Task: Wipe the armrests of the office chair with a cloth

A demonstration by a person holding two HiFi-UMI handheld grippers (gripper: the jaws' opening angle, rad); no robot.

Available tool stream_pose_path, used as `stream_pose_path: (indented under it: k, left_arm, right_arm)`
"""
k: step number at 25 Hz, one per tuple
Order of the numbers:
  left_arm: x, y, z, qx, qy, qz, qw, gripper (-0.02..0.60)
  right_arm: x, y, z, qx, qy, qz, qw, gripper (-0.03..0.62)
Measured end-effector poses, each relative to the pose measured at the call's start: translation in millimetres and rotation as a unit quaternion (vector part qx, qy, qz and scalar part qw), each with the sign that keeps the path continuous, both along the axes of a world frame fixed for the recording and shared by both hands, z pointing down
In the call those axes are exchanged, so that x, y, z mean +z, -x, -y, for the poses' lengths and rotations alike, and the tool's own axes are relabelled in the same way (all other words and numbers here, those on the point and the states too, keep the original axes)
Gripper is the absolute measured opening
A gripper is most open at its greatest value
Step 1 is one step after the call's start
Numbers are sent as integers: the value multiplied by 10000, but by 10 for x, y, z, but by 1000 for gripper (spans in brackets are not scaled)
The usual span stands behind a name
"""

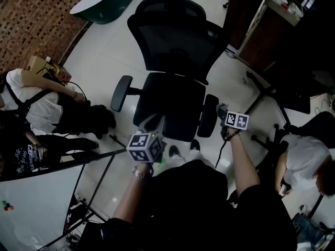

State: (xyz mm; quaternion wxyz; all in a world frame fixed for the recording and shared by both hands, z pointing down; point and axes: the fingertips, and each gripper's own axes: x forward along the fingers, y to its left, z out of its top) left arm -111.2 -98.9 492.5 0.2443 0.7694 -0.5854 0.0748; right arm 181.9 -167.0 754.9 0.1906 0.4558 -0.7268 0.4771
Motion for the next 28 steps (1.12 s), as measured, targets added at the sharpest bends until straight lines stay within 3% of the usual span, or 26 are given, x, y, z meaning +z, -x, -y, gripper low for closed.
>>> stream_pose_path:
  k: [14, 18, 20, 24, 28]
  left_arm:
    - [-13, -547, 34, 629, -55, -40, 9980, 74]
    - [1, -693, 9, 725, -26, -54, 9973, 74]
    - [-1, -741, 2, 725, -20, -52, 9974, 74]
    - [58, -768, -46, 622, 46, -6, 9981, 74]
    - [139, -697, -165, 451, 163, -34, 9988, 74]
  right_arm:
    - [210, 348, -1572, -239, 875, 454, 9948, 75]
    - [160, 581, -1850, -922, 1134, 373, 9886, 75]
    - [10, 754, -1899, -1363, 1179, 614, 9817, 75]
    - [-546, 1029, -1544, -1780, 636, 1242, 9741, 75]
    - [-1108, 1300, -1109, -1900, -75, 1420, 9714, 75]
